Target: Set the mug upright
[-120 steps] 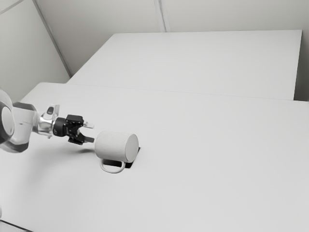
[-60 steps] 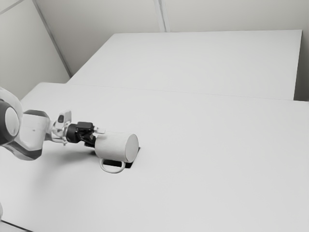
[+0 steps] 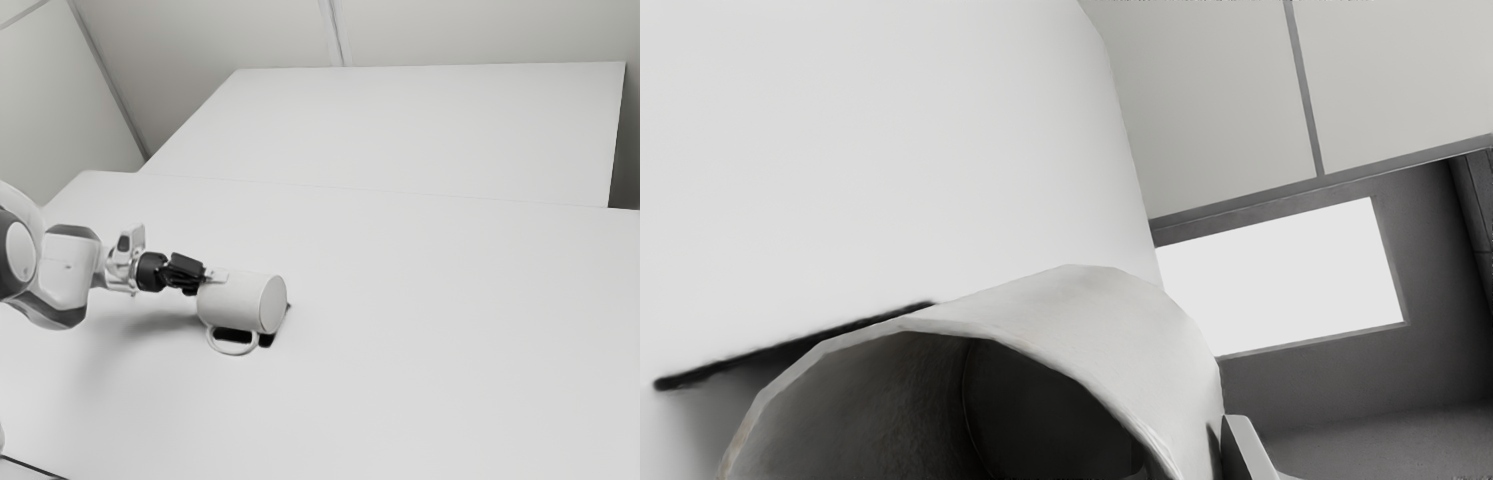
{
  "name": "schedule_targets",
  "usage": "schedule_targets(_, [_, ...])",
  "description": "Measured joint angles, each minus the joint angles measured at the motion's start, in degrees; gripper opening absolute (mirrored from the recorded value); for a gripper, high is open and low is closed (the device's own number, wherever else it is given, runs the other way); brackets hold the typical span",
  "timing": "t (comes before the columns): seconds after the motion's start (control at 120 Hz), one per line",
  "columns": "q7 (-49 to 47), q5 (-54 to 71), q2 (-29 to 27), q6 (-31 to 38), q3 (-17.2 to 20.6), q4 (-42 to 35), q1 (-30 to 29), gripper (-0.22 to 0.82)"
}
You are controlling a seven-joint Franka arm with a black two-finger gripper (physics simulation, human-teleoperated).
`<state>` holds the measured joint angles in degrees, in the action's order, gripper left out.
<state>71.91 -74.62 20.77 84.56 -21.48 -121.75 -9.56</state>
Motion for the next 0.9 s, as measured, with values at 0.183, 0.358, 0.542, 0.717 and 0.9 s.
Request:
schedule_targets(0.183, [0.5, -1.4, -1.6, -1.4, 1.1, 0.4, 0.0, -0.17])
schedule_targets(0.358, [-0.1, 7.8, -7.0, 3.9, 7.1, 11.3, 0.2, -0.18])
schedule_targets(0.542, [-8.1, 38.0, -9.2, 13.7, 17.4, 19.3, 0.8, -0.18])
schedule_targets(0.717, [-19.7, 61.3, -11.6, 22.5, 18.3, 17.1, 7.5, -0.18])
schedule_targets(0.9, [-32.8, 73.3, -17.5, 32.3, 17.1, 4.1, 13.1, -0.18])
